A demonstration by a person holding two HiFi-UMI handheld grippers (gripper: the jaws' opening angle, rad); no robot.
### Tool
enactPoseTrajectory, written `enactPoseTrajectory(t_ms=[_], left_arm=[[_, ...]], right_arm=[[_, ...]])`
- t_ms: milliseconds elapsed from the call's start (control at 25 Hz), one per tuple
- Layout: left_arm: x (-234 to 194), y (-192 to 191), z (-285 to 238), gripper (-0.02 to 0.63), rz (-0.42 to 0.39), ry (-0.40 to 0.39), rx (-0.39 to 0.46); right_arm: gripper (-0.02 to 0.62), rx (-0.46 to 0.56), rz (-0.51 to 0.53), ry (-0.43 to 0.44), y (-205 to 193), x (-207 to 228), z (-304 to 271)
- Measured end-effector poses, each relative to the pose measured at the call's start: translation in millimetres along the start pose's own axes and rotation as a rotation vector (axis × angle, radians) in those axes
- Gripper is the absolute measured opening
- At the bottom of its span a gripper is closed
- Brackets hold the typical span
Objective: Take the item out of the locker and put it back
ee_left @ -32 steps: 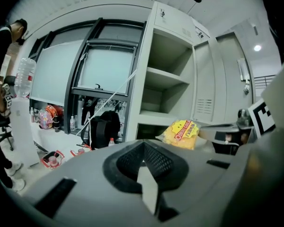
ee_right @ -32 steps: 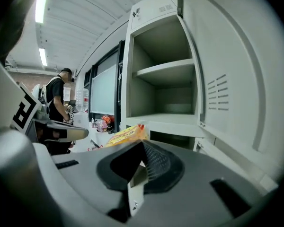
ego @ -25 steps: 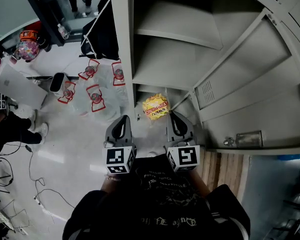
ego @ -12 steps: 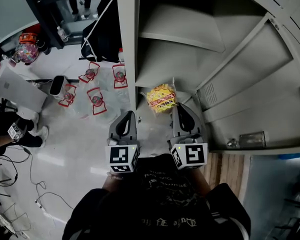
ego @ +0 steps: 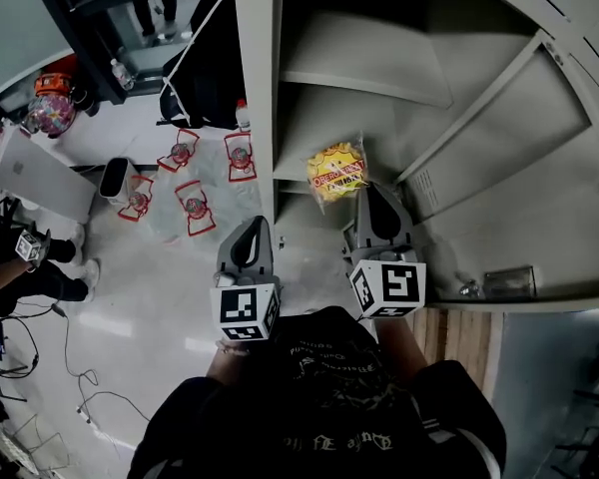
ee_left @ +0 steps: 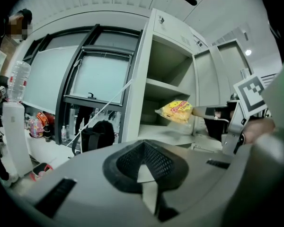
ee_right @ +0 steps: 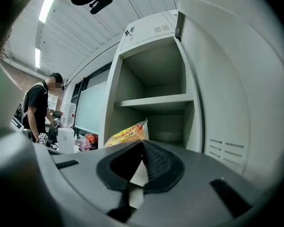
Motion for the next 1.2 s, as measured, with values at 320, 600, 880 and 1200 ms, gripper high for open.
enactPoseTrajectory(t_ms=[320,600,880,1200], left_arm=[[-4.3,-2.4,-12.5,0.006,-0.001,-0.026,-0.017],[-13.5,-7.2,-23.5,0.006,0.009,-0.033,-0.032],[-24.9,-12.7,-29.7,0.006,0.003,-0.032,-0.057],[-32.3,-14.8,-33.9,0.006,-0.003,-0.036,-0.074]], right_arm=[[0.005,-0.032,-0.02,-0.048,3.5,10.1,-39.2],[0.005,-0.098,-0.031,-0.08,-4.5,13.7,-72.5],[0.005,-0.159,0.004,-0.093,-14.6,16.2,-103.7],[0.006,-0.27,0.085,-0.132,-28.7,29.5,-130.7]])
Point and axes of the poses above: the fingertips, and each gripper's own axes: z backward along the fingers, x to its right, y out of its top, the point moved 2 cm from there along z, backward along the fingers, and after that the axes turned 7 degrees about -y, right-handed, at the moved point
